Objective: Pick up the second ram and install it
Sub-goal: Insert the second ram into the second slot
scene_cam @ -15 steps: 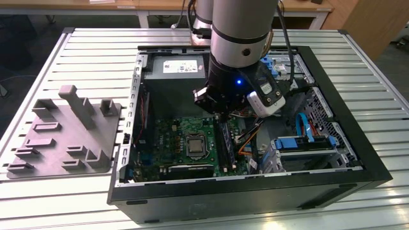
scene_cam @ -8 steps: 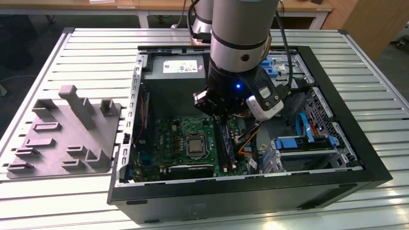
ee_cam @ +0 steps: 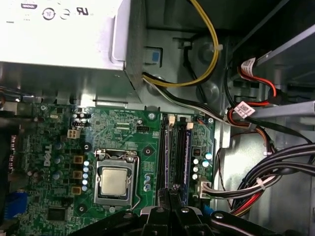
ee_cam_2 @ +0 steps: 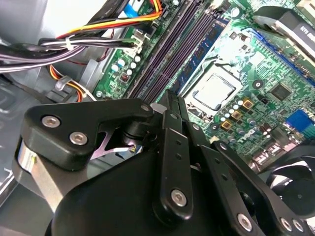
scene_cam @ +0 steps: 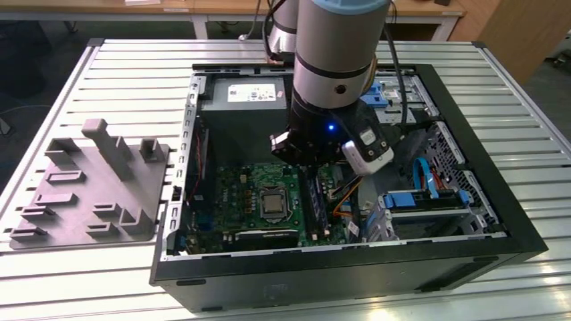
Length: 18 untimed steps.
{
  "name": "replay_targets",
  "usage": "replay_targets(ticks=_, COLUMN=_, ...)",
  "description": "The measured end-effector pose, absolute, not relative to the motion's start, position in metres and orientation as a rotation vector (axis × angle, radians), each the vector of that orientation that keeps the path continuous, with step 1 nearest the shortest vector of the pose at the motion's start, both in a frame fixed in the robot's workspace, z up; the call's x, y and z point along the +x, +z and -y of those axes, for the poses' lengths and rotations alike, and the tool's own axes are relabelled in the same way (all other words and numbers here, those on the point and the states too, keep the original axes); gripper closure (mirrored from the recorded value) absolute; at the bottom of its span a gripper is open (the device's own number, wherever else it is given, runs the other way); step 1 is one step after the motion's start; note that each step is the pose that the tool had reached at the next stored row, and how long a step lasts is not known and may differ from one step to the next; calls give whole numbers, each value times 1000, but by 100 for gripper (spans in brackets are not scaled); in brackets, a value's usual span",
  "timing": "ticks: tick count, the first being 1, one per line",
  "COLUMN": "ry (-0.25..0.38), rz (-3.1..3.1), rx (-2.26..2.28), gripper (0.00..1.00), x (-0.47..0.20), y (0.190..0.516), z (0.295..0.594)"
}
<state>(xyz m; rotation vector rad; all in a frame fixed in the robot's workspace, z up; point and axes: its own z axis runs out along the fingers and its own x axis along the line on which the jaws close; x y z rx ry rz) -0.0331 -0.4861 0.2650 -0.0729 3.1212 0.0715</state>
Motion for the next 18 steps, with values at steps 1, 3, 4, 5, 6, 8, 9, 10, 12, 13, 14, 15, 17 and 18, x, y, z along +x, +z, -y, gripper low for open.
replay_targets(ticks=1, ry=71, rz=-3121, rx=-64, gripper=89, x=-33, y=264, z=486)
replay_targets(ticks=3, ry=71, rz=-3121, rx=-51, gripper=89, x=-32, y=263, z=487)
replay_targets(ticks=4, ry=71, rz=-3121, rx=-47, gripper=89, x=-32, y=262, z=487)
replay_targets(ticks=5, ry=71, rz=-3121, rx=-44, gripper=89, x=-31, y=262, z=487)
replay_targets(ticks=6, ry=71, rz=-3121, rx=-43, gripper=89, x=-29, y=262, z=487)
replay_targets(ticks=8, ry=71, rz=-3121, rx=-42, gripper=89, x=-27, y=261, z=487)
replay_targets(ticks=9, ry=71, rz=-3121, rx=-42, gripper=89, x=-27, y=260, z=487)
replay_targets(ticks=10, ry=71, rz=-3121, rx=-42, gripper=89, x=-27, y=259, z=487)
replay_targets(ticks=12, ry=71, rz=-3121, rx=-42, gripper=89, x=-27, y=257, z=488)
replay_targets(ticks=13, ry=72, rz=-3121, rx=-42, gripper=89, x=-27, y=256, z=489)
replay_targets(ticks=14, ry=73, rz=-3121, rx=-42, gripper=89, x=-27, y=255, z=489)
replay_targets(ticks=15, ry=73, rz=-3121, rx=-42, gripper=89, x=-27, y=254, z=490)
replay_targets(ticks=17, ry=73, rz=-3121, rx=-42, gripper=89, x=-27, y=253, z=490)
replay_targets(ticks=18, ry=73, rz=-3121, rx=-42, gripper=89, x=-27, y=252, z=490)
